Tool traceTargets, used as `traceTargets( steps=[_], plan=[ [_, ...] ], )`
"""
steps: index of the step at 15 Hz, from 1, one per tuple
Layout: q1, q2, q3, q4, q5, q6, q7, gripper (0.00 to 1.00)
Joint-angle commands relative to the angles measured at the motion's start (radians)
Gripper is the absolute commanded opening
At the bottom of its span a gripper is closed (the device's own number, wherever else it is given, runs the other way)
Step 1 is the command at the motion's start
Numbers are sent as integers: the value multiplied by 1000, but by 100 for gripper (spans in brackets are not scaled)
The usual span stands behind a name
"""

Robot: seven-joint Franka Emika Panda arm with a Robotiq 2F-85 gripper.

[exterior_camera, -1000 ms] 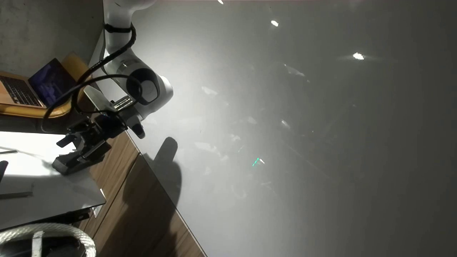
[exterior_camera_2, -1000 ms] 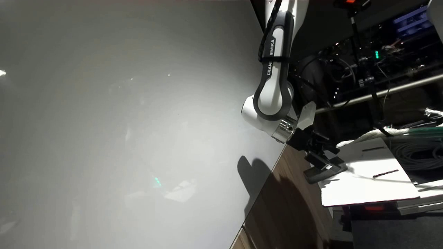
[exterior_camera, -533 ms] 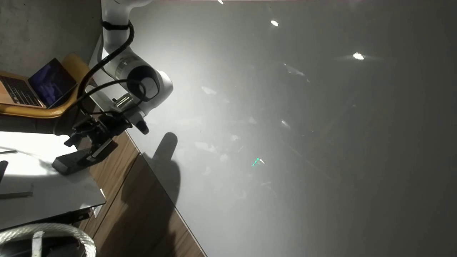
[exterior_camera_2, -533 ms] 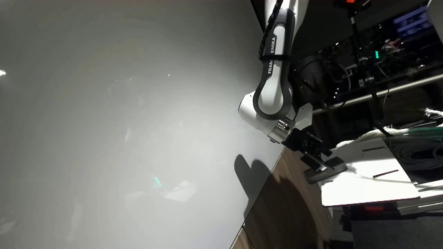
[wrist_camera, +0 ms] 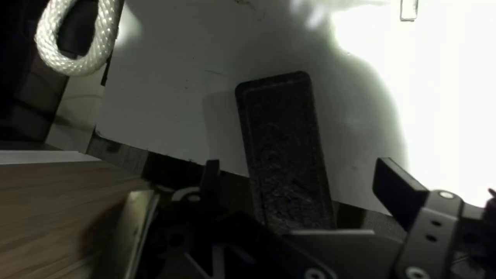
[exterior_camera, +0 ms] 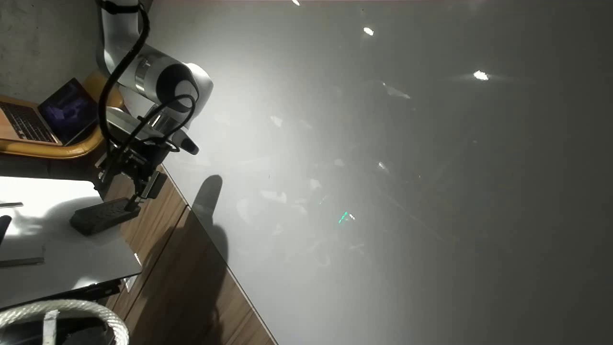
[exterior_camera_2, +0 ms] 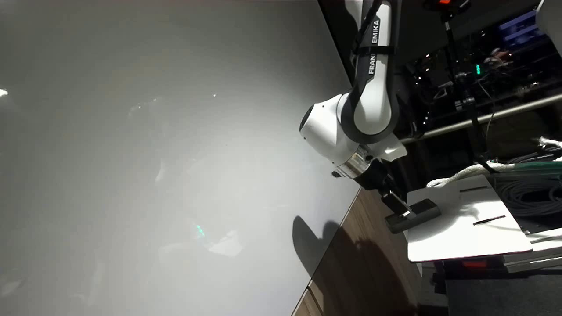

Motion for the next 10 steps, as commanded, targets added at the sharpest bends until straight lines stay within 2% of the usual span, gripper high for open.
traceTargets(
  steps=[1, 5, 10],
  plan=[
    [-15, -85, 5, -121, -10, 153, -24, 100],
    [-20, -122, 0, -182, -18, 278, -33, 100],
    [-44, -157, -10, -219, -12, 344, -79, 100]
  ],
)
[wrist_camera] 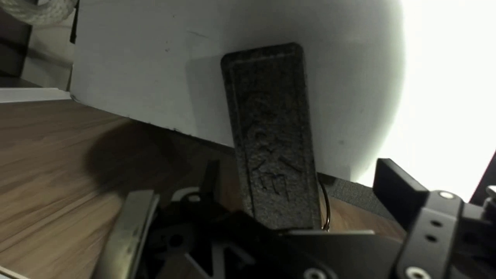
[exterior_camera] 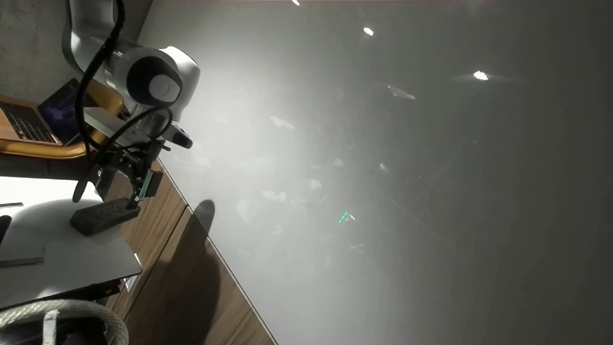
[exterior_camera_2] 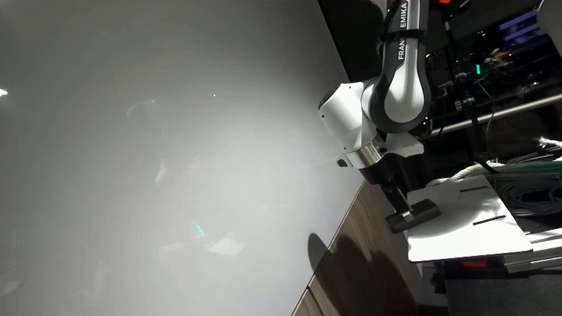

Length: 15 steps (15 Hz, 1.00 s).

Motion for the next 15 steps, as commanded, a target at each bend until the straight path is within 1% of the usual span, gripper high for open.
traceTargets(
  steps=[1, 7, 8, 9, 10, 11, 12, 15],
  plan=[
    [-26, -48, -9, -50, -10, 59, -47, 100],
    [-37, -12, -7, -77, -3, 143, -74, 100],
    [-36, -9, -6, -81, -3, 154, -73, 98],
    [-36, -7, -7, -84, -2, 161, -75, 74],
    [-37, -3, -9, -85, -4, 168, -74, 73],
    [-38, 0, -11, -86, -4, 172, -76, 69],
    [-39, 2, -12, -88, -2, 178, -76, 60],
    [-40, 7, -14, -93, -4, 190, -73, 37]
  ],
)
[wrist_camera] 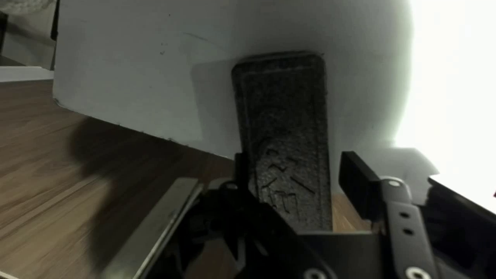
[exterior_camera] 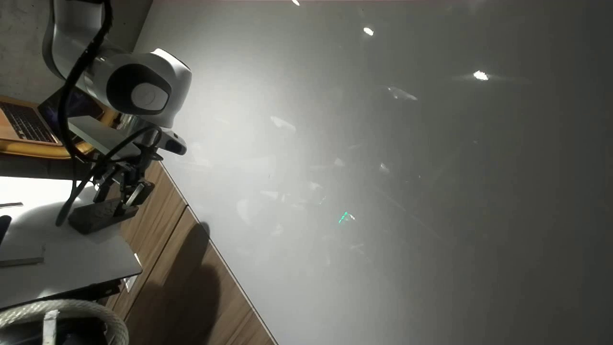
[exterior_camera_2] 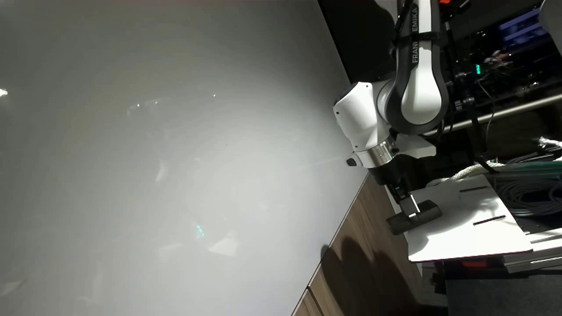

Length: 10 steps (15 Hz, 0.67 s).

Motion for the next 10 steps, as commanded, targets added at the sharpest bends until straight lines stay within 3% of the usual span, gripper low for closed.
traceTargets(
  steps=[1, 5, 10],
  plan=[
    [-9, 7, -8, -10, -4, 38, -14, 31],
    [0, -6, -14, -5, -39, 20, 31, 13],
    [17, -70, -15, -22, -188, -52, 253, 0]
  ],
)
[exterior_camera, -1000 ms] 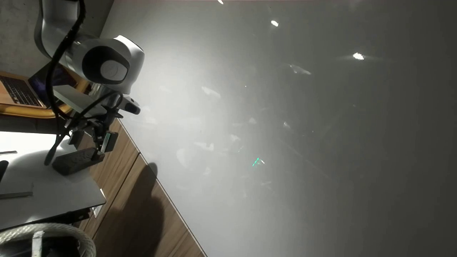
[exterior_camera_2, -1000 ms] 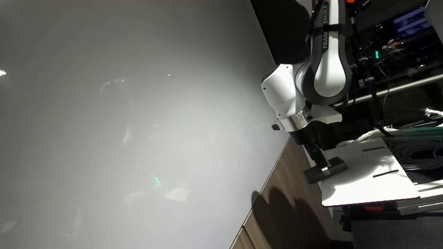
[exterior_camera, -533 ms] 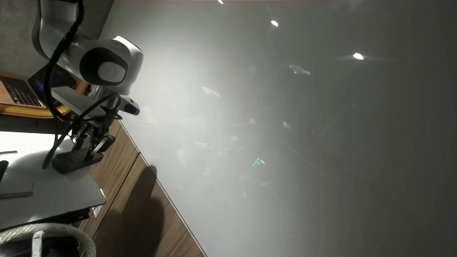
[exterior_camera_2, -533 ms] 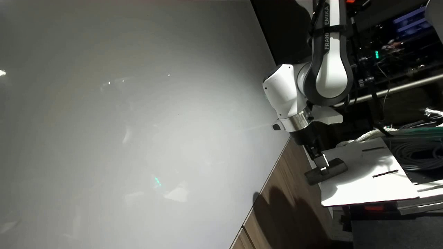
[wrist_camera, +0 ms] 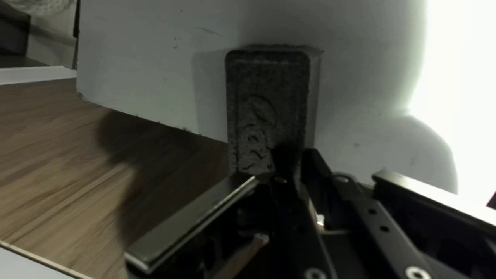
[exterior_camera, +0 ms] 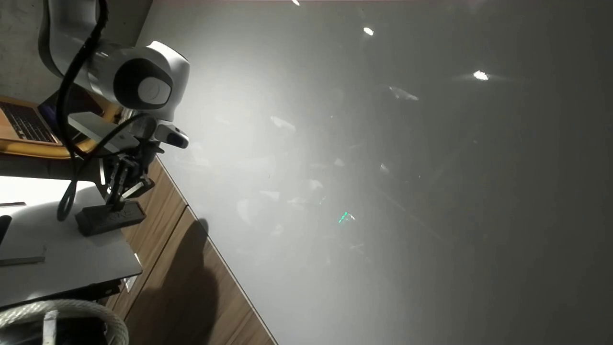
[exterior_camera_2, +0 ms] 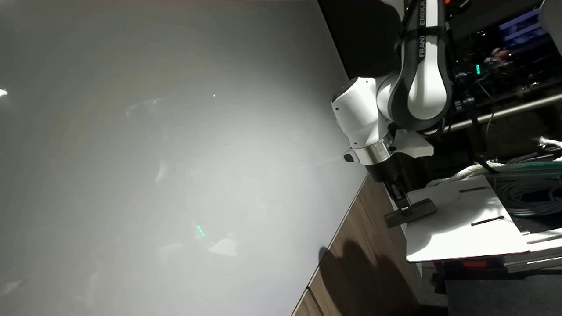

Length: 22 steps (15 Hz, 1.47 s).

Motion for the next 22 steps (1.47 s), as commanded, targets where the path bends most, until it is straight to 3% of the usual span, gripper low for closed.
traceTargets(
  steps=[1, 8, 15, 16, 17, 22],
  plan=[
    [10, -48, -9, -25, -94, -54, 131, 4],
    [-2, -54, -3, -23, -82, -97, 157, 2],
    [32, -39, 28, 32, -106, -185, 249, 2],
    [37, -37, 33, 39, -109, -199, 259, 35],
    [41, -35, 37, 45, -109, -210, 267, 36],
    [44, -33, 40, 60, -105, -239, 280, 70]
  ],
)
